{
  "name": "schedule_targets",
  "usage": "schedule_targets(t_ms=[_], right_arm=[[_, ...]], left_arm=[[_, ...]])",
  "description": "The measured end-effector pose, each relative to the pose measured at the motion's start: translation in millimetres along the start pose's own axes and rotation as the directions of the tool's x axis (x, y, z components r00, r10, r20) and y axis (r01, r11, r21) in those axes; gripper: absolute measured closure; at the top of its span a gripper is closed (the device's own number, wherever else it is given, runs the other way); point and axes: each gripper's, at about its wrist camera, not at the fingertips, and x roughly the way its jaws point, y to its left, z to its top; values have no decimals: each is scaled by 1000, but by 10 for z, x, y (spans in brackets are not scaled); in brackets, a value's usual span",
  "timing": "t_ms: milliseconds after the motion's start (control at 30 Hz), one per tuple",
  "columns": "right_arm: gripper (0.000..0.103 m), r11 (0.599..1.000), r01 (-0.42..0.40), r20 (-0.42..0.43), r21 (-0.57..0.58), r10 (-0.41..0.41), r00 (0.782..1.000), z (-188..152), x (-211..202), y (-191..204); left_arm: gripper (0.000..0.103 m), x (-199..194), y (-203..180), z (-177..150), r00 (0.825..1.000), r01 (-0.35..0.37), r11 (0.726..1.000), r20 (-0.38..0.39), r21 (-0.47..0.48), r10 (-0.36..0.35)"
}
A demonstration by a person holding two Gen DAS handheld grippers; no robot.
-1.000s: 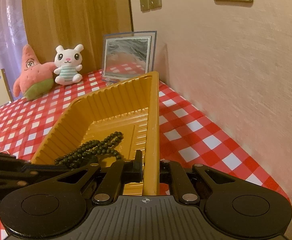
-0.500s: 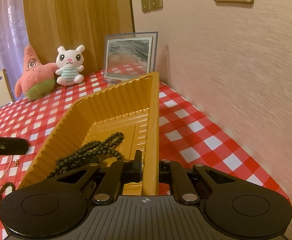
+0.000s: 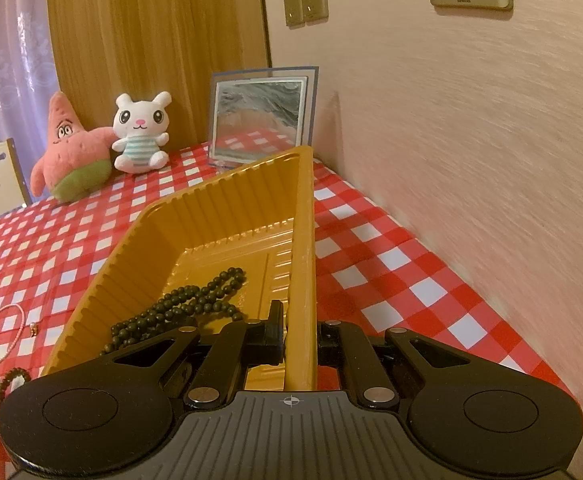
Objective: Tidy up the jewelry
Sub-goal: 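Grasp another dark bead bracelet on the cloth with the left tool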
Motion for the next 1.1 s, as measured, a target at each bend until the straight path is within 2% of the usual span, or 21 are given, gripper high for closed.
schedule_targets(t_ms=[533,633,733,833,933,1100], right_arm=[[95,1000,2,-4,-1,-2,1000,7,-2,6],[95,1000,2,-3,-2,-2,1000,7,-2,6],[95,1000,2,-4,0,-2,1000,4,3,6],[95,1000,2,-4,0,-2,1000,1,7,3],[96,1000,2,-3,-1,-2,1000,2,6,6],[96,1000,1,-3,0,-1,1000,0,7,4]], left_arm=[[85,319,2,-12,997,-55,997,-53,54,58],[87,348,-22,-11,996,-69,994,-48,84,73],[97,352,-44,-19,996,-80,991,-40,108,85],[97,347,-65,-26,995,-87,988,-38,129,93],[98,300,-58,-6,996,-73,990,-36,123,78],[98,64,-74,121,999,-47,992,13,118,45]])
